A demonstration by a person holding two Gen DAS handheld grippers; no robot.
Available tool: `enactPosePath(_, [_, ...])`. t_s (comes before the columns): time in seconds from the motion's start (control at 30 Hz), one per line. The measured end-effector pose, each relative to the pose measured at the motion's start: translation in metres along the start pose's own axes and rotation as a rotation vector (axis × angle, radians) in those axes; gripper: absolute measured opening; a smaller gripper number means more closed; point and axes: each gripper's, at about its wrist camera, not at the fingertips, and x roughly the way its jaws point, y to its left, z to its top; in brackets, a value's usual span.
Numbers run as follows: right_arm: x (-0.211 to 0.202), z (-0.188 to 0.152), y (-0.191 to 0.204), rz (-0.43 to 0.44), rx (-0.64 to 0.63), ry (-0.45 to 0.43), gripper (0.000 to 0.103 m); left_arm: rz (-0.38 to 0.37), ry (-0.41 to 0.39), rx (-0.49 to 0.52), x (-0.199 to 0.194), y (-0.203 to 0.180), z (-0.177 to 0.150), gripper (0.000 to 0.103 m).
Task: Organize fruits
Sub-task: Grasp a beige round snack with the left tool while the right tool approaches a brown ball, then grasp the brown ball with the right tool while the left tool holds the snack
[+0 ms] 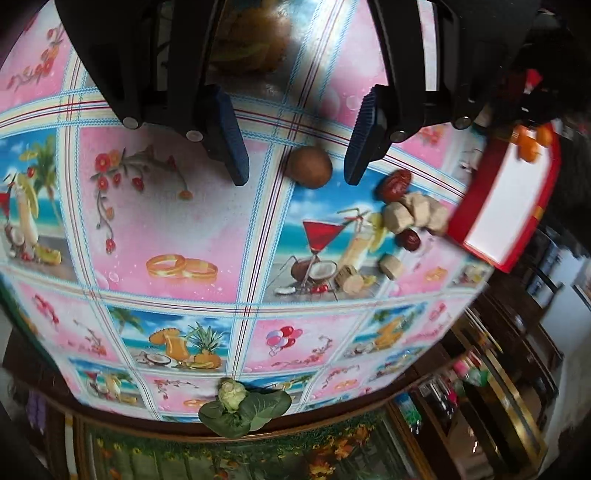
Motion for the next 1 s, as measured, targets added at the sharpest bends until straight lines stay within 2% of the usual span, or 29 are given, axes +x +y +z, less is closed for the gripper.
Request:
enactPosePath(0.13, [0.005,-0.004,0.017,-0.12,-0.098,-0.013,0.053,0.014,0.008,0.001,0.0,-0.004,0.001,0.024])
enactPosePath(0.2, [0.007,-0.008,0.026,-0.19,-0.163,-0.03,0.042,0.027,0.007,-0.004,0.0,-0.005,0.0,0.024])
enactPosePath(0.3, [0.007,-0.011,0.034,-0.192,-0.194,-0.038,0.029,0.041,0.009,-0.023,-0.001,-0.006,0.0,0.024])
enactPosePath(0.4, [0.007,-0.014,0.039,-0.215,-0.218,-0.054,0.028,0.063,0.01,-0.034,-0.001,-0.008,0.0,0.024])
enactPosePath(0.8, [-0.005,-0.021,0.029,-0.101,-0.069,-0.042,0.028,0.087,0.007,-0.034,-0.002,-0.011,0.0,0.024])
enactPosePath(0.93, [-0.012,-0.03,0.038,-0.096,-0.07,-0.038,0.028,0.048,0.004,-0.04,-0.006,-0.011,-0.001,0.024])
enactPosePath(1.0, [-0.017,-0.032,0.043,-0.088,-0.072,-0.041,0.028,0.051,-0.017,-0.029,-0.012,-0.012,-0.002,0.024])
